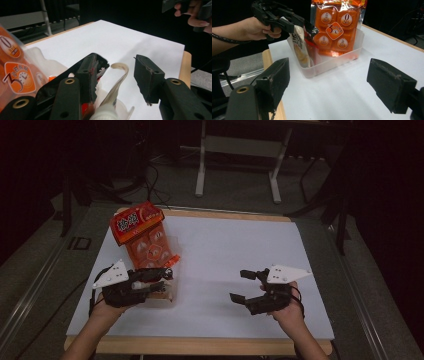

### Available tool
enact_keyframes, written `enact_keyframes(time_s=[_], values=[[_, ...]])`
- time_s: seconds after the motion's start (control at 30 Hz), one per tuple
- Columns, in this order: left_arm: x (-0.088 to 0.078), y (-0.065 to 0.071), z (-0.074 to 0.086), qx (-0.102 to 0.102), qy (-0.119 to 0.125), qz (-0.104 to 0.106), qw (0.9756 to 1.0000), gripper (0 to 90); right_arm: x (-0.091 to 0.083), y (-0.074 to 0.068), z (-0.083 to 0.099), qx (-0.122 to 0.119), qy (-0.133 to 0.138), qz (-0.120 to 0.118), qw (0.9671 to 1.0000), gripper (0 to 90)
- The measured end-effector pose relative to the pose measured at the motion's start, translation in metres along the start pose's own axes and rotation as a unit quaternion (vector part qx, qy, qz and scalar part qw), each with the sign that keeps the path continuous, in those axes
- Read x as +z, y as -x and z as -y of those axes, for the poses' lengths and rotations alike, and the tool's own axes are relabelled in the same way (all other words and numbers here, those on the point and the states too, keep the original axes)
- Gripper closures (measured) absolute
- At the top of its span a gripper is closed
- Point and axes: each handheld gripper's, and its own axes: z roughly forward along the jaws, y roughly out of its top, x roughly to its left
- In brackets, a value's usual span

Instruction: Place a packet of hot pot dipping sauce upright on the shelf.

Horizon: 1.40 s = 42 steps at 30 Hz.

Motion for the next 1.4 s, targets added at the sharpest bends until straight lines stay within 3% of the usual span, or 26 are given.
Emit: enact_keyframes(time_s=[0.17,0.23,0.33,0.53,0.67,1.03,1.4], values=[[-0.002,0.005,-0.01,-0.004,0.016,0.007,0.9998,44.2,-0.002,0.001,-0.001,-0.001,0.006,0.005,1.0,17.5],[-0.002,0.008,-0.015,-0.005,0.013,-0.009,0.9999,36.0,-0.003,0.001,-0.001,0.0,0.008,0.004,1.0,17.5],[-0.001,0.013,-0.022,-0.003,0.019,-0.014,0.9997,26.6,-0.004,0.001,-0.001,0.0,0.009,0.006,0.9999,17.4],[0.001,0.027,-0.038,0.005,0.027,0.005,0.9996,15.7,-0.006,0.001,-0.001,-0.002,0.011,0.008,0.9999,17.5],[0.005,0.035,-0.043,-0.009,0.038,0.035,0.9986,15.6,-0.009,0.0,-0.001,-0.001,0.013,0.01,0.9999,17.5],[0.025,0.053,-0.043,0.004,0.032,0.037,0.9988,3.0,-0.01,-0.002,0.009,0.002,0.008,0.011,0.9999,16.6],[0.04,0.067,-0.034,0.005,0.016,0.059,0.9981,2.7,-0.008,-0.006,0.017,-0.006,-0.002,0.018,0.9998,16.1]])
